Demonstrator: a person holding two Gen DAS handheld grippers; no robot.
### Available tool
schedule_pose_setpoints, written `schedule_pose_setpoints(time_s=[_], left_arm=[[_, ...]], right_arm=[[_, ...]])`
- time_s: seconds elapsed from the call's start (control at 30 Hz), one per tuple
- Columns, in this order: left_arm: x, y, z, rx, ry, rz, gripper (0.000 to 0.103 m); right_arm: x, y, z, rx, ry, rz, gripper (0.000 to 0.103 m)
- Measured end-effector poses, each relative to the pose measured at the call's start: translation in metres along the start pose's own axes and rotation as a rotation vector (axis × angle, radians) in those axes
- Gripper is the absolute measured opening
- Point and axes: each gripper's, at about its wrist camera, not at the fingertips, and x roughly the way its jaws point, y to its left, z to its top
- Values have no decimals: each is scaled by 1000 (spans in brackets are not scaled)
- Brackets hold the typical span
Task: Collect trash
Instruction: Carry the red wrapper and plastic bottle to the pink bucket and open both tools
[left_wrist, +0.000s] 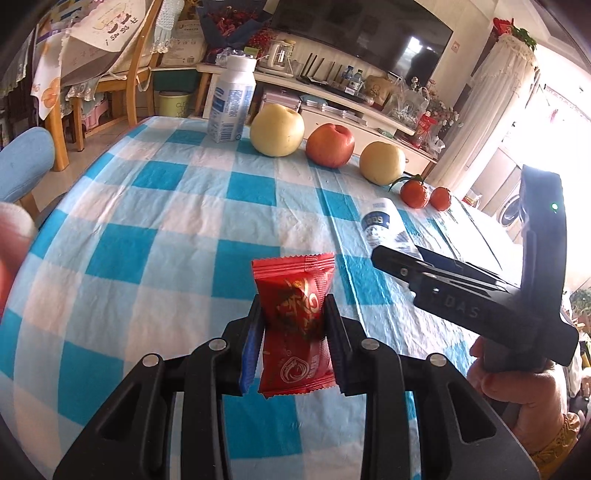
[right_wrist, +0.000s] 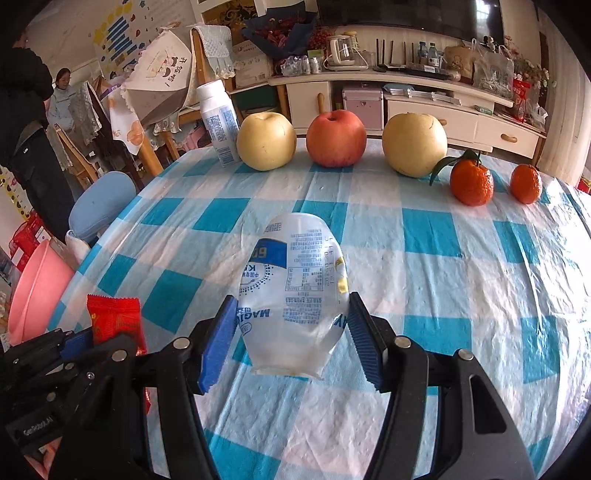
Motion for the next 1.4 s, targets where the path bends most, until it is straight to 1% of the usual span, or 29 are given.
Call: schedule_pose_setpoints(time_s=[0.3, 0.5, 0.77, 1.1, 1.4], left_arm=[[-35, 15, -13, -32, -46, 27, 33], [-59, 29, -13, -38, -91, 86, 33], [-91, 58, -4, -84, -151, 173, 33], [-123, 92, 9, -138, -217, 266, 33], [-148, 132, 15, -209, -255, 355, 33]], right_arm=[[-32, 30, -29, -29, -12, 27, 61], [-51, 52, -43, -59, -17, 45, 61], [-68, 84, -57, -111, -12, 60, 61], [-79, 127, -60, -186, -21, 76, 61], [-78, 182, -51, -270, -27, 133, 61]])
